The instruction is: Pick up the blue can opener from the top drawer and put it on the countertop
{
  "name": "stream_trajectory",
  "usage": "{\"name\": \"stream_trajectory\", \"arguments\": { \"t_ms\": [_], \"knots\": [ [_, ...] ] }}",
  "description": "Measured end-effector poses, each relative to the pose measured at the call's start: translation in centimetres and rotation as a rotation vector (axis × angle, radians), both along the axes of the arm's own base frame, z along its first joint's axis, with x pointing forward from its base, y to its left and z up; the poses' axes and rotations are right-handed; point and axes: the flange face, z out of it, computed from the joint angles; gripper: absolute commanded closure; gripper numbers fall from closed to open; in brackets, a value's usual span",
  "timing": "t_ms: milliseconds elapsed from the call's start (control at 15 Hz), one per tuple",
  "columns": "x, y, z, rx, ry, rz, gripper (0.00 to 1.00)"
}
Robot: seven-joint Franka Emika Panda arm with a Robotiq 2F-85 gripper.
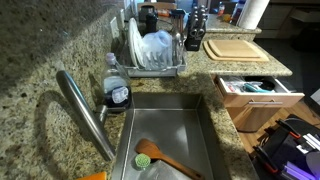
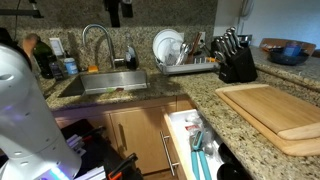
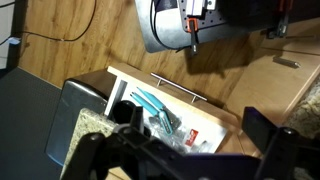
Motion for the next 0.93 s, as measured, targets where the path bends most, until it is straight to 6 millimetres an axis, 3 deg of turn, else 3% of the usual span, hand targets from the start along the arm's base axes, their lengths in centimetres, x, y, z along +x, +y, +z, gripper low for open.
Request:
{"name": "stream_trajectory", "arguments": {
  "t_ms": [200, 333, 533, 733, 933],
  "knots": [
    [-1.0, -8.2, -3.2, 0.048, 0.124, -0.026, 0.0],
    [-0.9, -11.7, -5.2, 0.018, 0.165, -0.113, 0.0],
    [0.4, -12.6, -6.8, -0.01, 0.185, -0.168, 0.0],
    [0.3, -12.3, -6.9, 0.035, 0.221, -0.049, 0.0],
    [-0.4, -15.2, -8.9, 0.129, 0.248, 0.083, 0.0]
  ]
}}
